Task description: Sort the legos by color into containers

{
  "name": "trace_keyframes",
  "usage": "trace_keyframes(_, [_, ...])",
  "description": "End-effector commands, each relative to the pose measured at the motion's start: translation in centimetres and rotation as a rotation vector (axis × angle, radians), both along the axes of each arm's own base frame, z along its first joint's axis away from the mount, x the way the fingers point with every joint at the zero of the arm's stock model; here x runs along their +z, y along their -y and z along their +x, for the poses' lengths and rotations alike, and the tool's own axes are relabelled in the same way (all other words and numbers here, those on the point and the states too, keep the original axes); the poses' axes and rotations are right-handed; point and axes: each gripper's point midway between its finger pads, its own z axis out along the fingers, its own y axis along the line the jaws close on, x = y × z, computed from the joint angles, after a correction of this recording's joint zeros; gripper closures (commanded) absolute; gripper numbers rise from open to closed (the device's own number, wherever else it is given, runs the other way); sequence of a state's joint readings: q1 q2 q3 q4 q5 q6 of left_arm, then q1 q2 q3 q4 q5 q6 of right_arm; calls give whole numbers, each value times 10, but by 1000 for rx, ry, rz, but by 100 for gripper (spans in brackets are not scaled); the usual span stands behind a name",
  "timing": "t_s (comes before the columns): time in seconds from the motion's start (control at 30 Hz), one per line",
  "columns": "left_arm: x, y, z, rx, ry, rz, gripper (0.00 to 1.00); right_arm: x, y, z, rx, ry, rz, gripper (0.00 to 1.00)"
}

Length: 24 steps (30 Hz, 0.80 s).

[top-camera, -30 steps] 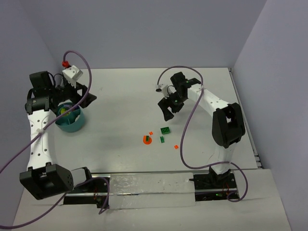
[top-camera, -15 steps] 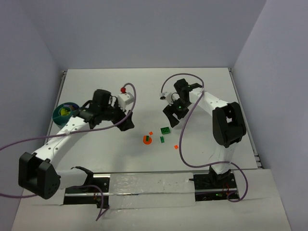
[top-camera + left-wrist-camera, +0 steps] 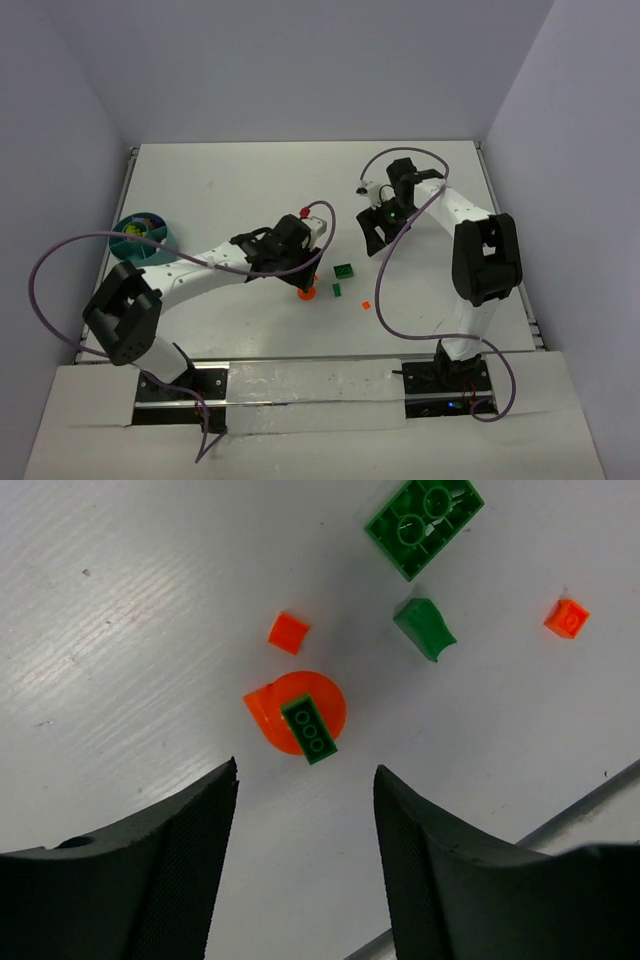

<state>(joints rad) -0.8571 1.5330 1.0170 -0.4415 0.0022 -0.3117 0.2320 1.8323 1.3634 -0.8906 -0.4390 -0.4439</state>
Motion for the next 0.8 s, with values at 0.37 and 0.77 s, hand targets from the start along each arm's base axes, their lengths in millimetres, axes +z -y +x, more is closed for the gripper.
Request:
trace_keyframes(0.37, [-21,20,12,120,-43,57,52,21,-6,0,-16,42,74,19])
trace_keyframes(0.77, [-43,17,0,97,-107,86,57,21,-4,0,-17,42,80,19])
